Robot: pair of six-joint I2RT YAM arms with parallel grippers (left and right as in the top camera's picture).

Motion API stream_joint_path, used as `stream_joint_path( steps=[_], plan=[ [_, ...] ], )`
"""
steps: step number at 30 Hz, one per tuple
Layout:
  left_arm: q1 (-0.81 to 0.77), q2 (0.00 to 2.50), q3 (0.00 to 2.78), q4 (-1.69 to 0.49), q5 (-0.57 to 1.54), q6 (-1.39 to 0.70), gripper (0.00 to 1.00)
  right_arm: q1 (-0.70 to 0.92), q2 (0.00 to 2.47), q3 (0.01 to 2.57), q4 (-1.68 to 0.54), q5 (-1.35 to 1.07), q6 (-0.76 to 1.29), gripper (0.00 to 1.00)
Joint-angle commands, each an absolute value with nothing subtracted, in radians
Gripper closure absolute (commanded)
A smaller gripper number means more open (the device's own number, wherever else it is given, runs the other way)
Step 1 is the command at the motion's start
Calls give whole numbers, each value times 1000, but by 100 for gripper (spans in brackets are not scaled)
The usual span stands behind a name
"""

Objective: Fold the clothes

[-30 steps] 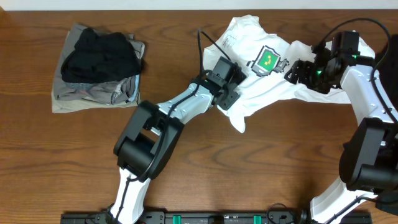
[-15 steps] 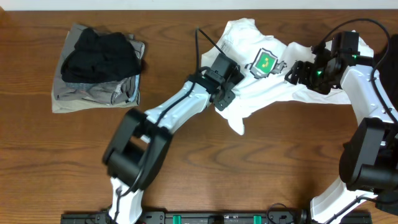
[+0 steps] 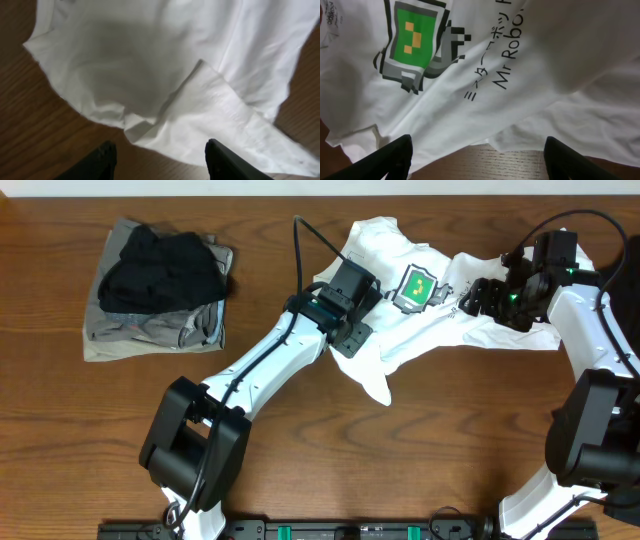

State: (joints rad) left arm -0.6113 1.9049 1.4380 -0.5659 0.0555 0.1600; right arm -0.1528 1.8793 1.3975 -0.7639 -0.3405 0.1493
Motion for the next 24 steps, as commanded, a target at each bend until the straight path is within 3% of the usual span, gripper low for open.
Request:
stream_joint_path(
  steps=[1, 8, 18, 24],
  plan=[
    [-608, 1927, 1428, -519, 180, 137, 40, -143, 1887, 1396, -758, -337, 149, 18],
    [-611, 2046, 1428, -334, 258, 129, 39, -142, 1887, 1396, -752, -337, 149, 18],
    [-618, 2120, 1428, -303, 217, 143, 39, -142, 1887, 1396, -756, -337, 149, 18],
    [-622, 2119, 1428, -324, 221, 151, 56, -142, 1887, 1396, -756, -337, 149, 18]
  ],
)
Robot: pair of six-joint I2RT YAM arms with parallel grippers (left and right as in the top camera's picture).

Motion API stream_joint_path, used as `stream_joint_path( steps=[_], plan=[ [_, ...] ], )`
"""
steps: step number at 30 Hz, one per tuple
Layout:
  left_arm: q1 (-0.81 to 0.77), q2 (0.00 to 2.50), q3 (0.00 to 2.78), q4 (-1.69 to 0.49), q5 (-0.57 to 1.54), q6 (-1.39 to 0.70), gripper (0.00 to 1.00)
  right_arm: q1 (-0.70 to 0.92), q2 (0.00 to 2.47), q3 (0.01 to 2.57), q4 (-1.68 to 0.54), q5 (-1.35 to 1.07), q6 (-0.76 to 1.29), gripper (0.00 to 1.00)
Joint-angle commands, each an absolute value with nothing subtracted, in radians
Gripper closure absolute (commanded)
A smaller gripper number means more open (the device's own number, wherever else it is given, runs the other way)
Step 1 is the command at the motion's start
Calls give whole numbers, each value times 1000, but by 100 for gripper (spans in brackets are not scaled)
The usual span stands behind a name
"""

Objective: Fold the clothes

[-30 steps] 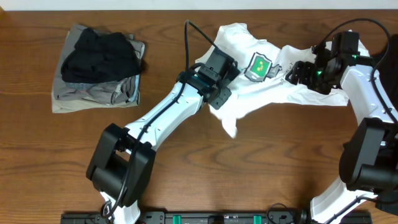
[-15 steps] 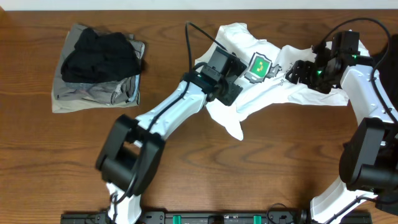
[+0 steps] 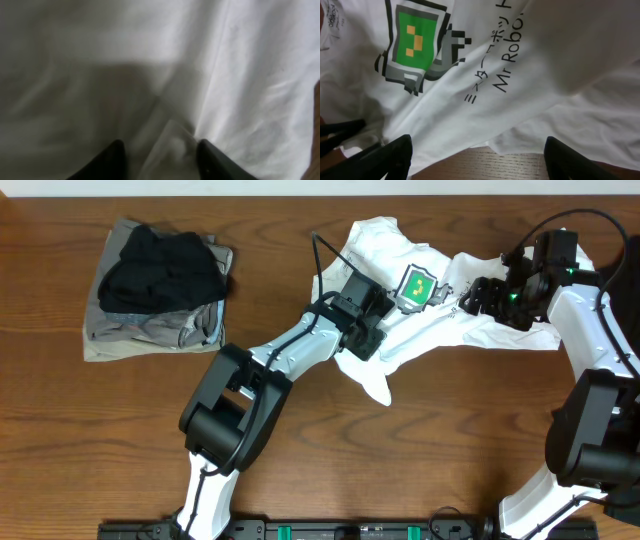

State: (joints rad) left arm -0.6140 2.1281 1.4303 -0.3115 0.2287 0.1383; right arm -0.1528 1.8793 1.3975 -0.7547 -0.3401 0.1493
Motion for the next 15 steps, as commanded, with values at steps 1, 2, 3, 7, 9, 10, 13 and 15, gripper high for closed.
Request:
stream_joint_path(
  steps=[1, 2, 3, 7, 9, 10, 13, 15],
  plan=[
    [-625, 2117, 1429, -336, 230, 151, 60, -142, 1887, 1396, -756, -337, 149, 18],
    [-628, 2114, 1430, -346, 239, 150, 62, -142, 1887, 1396, -756, -337, 149, 18],
    [-630, 2113, 1431, -356, 244, 151, 64, -142, 1887, 1396, -756, -337, 149, 18],
    [-639, 2094, 1439, -409, 247, 141, 66, -142, 1887, 1396, -755, -337, 149, 18],
    [-640, 2078, 1439, -426, 248, 112, 66, -143, 1887, 1396, -753, -336, 149, 17],
    [-640, 2068, 1439, -434, 247, 110, 67, -142, 1887, 1396, -752, -330, 149, 17],
    [-640, 2039, 1439, -449, 247, 110, 76, -142, 1887, 1396, -752, -317, 149, 17],
    [-640, 2012, 1439, -457, 246, 110, 81, -142, 1888, 1396, -752, -317, 149, 17]
  ],
)
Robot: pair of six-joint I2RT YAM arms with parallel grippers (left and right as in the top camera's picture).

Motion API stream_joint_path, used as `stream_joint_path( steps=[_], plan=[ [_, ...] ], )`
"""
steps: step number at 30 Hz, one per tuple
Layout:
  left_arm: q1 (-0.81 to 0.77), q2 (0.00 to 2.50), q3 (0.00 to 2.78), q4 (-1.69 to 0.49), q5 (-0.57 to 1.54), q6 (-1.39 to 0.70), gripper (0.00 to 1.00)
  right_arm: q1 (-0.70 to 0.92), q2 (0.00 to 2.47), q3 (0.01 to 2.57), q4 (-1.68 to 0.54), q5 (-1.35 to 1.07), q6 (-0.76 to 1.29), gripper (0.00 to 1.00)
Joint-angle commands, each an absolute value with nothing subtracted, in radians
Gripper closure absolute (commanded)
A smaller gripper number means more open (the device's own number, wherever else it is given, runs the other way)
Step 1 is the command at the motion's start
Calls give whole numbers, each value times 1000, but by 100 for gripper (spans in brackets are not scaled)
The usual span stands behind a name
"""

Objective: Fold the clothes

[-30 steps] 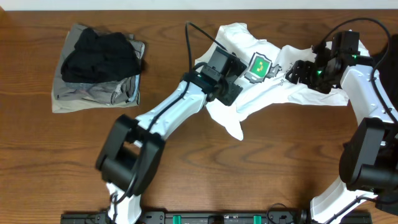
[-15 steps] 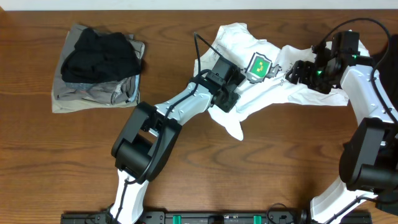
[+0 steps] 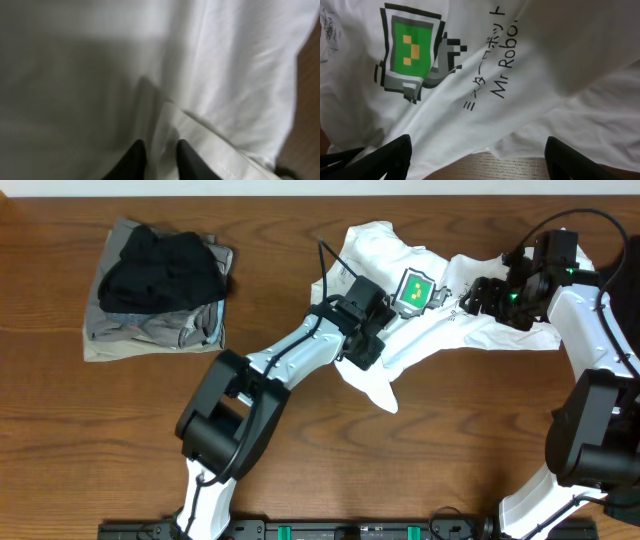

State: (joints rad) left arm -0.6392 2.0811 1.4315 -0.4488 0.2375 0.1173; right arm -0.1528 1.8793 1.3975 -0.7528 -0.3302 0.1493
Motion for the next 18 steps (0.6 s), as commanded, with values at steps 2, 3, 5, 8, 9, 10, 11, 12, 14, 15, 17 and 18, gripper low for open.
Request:
stream_joint_path(
  steps=[2, 3, 5, 8, 9, 10, 11, 12, 14, 15, 17, 18],
  plan=[
    [-639, 1985, 1439, -470, 237, 110, 91, -142, 1890, 1396, -752, -318, 149, 16],
    [-638, 1973, 1439, -479, 224, 110, 94, -142, 1892, 1396, -752, -317, 149, 16],
    [-633, 1950, 1439, -502, 179, 109, 94, -143, 1897, 1396, -752, -318, 149, 16],
    [-616, 1909, 1439, -567, 57, 102, 94, -143, 1900, 1396, -753, -316, 149, 16],
    [-607, 1898, 1439, -589, 10, 91, 94, -143, 1900, 1396, -753, -314, 149, 16],
    [-596, 1885, 1439, -618, -47, 78, 94, -143, 1900, 1396, -753, -313, 149, 16],
    [-585, 1874, 1439, -644, -101, 62, 94, -143, 1900, 1396, -753, -310, 149, 16],
    [-569, 1861, 1439, -676, -166, 39, 94, -143, 1900, 1396, -753, -309, 149, 16],
    [-535, 1843, 1439, -739, -286, -30, 94, -143, 1900, 1396, -754, -298, 149, 16],
    [-512, 1832, 1439, -779, -341, -85, 94, -143, 1900, 1396, -756, -291, 149, 17],
    [-459, 1819, 1439, -840, -384, -162, 94, -143, 1900, 1396, -760, -278, 149, 16],
    [-432, 1816, 1439, -860, -383, -191, 94, -143, 1900, 1396, -762, -273, 149, 16]
  ],
)
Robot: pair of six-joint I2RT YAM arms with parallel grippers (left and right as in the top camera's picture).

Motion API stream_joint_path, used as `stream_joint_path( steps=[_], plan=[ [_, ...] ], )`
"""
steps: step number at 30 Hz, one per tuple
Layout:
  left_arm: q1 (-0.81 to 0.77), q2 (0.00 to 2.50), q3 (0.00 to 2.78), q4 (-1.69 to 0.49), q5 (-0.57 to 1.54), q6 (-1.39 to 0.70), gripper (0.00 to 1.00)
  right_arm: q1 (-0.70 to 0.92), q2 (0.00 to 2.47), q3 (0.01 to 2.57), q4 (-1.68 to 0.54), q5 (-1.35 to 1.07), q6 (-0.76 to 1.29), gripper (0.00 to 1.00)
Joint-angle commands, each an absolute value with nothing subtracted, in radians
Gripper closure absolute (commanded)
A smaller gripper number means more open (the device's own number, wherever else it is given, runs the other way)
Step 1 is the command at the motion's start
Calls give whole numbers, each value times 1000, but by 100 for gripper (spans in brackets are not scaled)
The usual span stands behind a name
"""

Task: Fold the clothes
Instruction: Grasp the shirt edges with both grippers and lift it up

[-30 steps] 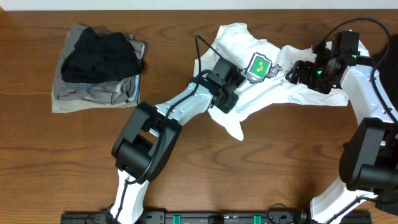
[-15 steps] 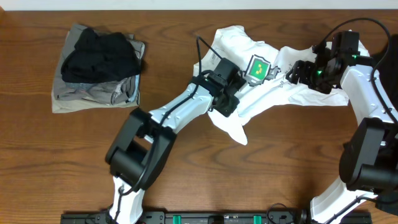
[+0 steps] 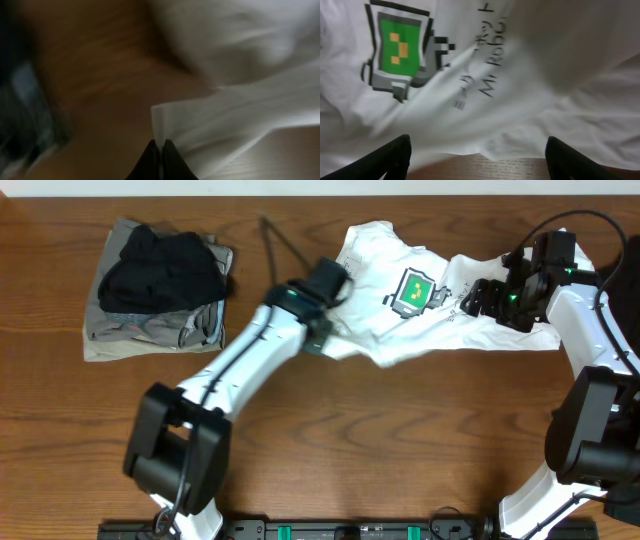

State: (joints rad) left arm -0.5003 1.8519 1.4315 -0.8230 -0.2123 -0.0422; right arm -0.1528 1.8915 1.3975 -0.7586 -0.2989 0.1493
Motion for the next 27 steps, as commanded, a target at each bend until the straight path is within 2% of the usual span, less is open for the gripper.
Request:
stream_joint_path(
  steps=[1, 10, 18, 24, 27],
  plan=[
    [-402, 1816, 1439, -879, -379, -227, 94, -143, 1900, 1394, -762, -268, 149, 16],
    [-260, 1816, 1439, -940, -366, -320, 94, -143, 1900, 1374, -791, -245, 153, 18],
    [-259, 1816, 1439, -933, -352, -319, 94, -144, 1900, 1234, -833, -127, 280, 30],
    [-259, 1816, 1439, -918, -352, -319, 94, -142, 1900, 1097, -634, -139, 285, 29],
    [-259, 1816, 1439, -912, -352, -319, 94, -143, 1900, 1056, -537, -160, 321, 34]
  ],
)
